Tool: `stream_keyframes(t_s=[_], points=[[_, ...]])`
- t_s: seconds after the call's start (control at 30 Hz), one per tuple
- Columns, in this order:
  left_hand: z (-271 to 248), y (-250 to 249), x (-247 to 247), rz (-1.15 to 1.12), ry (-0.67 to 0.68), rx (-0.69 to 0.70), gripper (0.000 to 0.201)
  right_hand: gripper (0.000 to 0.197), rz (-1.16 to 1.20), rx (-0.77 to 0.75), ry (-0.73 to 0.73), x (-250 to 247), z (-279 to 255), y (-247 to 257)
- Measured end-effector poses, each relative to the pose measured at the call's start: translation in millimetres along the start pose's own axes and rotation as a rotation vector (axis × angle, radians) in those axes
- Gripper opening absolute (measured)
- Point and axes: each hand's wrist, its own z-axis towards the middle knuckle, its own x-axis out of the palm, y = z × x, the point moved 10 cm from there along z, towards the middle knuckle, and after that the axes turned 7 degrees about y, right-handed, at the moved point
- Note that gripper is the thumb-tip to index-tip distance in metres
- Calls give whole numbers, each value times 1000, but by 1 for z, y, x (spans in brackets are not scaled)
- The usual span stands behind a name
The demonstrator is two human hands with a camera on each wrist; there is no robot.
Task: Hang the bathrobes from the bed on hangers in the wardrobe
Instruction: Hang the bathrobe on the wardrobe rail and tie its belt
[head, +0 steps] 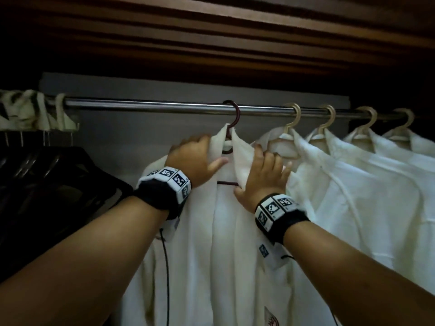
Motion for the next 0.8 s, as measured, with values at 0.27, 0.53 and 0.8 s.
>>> stream_keyframes(t_s=[0.27,0.53,0.8], points=[[20,11,22,68,136,16,57,99,90,-74,346,-6,5,-11],[29,9,31,-32,286,112,56,30,49,-25,77,-118,52,-23],[16,17,21,-267,240,204,36,48,357,-119,474,-45,42,45]])
